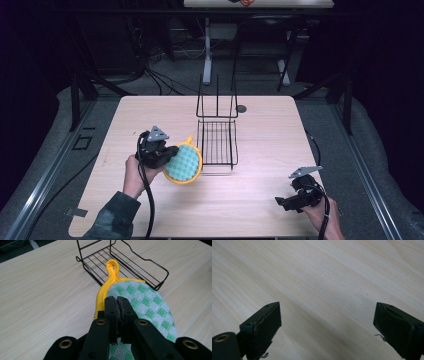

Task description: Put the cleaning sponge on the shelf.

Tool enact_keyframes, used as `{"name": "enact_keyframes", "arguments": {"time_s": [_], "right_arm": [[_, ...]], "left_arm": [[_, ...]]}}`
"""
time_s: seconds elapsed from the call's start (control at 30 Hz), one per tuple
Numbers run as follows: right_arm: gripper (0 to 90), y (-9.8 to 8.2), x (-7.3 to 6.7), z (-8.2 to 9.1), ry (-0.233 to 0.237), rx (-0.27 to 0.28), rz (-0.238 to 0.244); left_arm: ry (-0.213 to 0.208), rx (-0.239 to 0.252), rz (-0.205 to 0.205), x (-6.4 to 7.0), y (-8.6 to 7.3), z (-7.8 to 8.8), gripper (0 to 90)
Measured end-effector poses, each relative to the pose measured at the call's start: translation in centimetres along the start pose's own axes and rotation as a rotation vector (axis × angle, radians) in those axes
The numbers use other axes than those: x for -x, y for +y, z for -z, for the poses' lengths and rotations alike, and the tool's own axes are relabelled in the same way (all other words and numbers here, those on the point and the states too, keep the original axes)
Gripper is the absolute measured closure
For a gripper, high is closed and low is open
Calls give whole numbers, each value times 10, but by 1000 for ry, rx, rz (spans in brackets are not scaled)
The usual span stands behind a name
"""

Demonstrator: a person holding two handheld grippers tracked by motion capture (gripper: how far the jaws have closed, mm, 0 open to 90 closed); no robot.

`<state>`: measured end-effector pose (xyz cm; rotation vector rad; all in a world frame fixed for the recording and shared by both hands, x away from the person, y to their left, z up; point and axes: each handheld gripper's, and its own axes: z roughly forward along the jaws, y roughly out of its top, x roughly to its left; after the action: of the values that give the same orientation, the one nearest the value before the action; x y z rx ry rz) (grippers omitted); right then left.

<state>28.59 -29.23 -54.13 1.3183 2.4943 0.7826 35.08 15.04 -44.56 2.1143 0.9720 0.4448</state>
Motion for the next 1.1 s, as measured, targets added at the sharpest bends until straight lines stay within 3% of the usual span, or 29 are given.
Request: {"name": "enact_keyframes", "arguments": {"time_s": [0.3,0.53,0.97,1.1], "right_arm": [[73,0,0,-1,2,-1,0],[73,0,1,-1,4,-5,-3],[74,0,2,-1,2,-8,7],[73,-1,2,-1,4,-7,1]], "left_arm": [[-6,16,1,1,10,-7,872],[-26,50,31,-2,18,-18,873],[-12,72,44,0,30,-38,874],[-13,88,65,-1,31,-44,874]]}}
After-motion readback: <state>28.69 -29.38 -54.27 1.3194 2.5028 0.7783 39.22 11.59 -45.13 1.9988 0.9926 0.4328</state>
